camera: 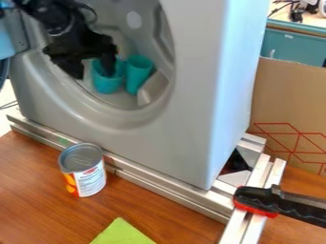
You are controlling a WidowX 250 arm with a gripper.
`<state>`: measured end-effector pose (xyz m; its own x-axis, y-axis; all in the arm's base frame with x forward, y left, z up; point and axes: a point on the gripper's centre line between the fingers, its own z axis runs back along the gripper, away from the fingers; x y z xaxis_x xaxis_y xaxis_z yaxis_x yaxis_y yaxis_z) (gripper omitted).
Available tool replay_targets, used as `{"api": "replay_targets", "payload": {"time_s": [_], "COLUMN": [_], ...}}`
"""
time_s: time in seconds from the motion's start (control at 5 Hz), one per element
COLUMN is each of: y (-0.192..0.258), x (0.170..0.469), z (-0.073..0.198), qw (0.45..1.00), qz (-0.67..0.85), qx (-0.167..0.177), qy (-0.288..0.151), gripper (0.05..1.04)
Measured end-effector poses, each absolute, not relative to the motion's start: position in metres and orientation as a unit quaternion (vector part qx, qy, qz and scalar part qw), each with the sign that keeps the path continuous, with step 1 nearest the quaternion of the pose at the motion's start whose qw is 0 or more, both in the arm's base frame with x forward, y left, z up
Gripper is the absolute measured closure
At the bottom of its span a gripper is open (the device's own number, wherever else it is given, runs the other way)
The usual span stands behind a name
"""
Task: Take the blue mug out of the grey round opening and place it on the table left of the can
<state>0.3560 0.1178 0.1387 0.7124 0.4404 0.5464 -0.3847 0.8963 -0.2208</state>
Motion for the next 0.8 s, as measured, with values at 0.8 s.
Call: {"api": "replay_targets", "payload": {"time_s": [0.8], "y": [0.136], "x": [0.377], "z": [0.114], "qw": [0.916], "qz": [0.299], "qx": [-0.028], "qy": [-0.267], "gripper": [0.403]}}
